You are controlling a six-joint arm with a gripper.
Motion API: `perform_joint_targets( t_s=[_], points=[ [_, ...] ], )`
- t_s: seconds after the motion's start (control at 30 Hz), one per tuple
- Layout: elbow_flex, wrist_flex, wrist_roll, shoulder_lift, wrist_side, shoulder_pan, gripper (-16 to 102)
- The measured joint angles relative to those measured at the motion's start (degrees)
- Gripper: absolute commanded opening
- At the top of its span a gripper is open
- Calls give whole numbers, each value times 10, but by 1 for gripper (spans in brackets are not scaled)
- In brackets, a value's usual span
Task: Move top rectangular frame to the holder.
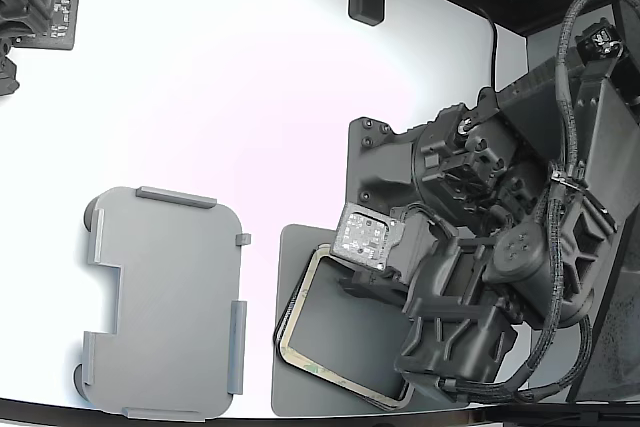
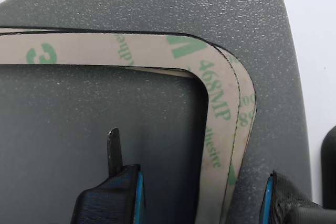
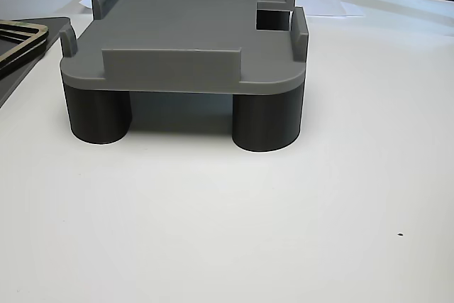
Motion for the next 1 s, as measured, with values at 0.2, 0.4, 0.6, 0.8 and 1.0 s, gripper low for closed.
perform_joint_targets(
  t_s=[0.2, 0.4, 0.6, 0.8, 1.0],
  points=[
    [2, 6, -17, 0, 10, 0, 81],
    [3, 7, -18, 0, 7, 0, 73],
    [8, -4, -12, 0, 2, 0, 61],
    [8, -6, -11, -2, -3, -3, 52],
    [8, 3, -11, -2, -5, -6, 53]
  ],
)
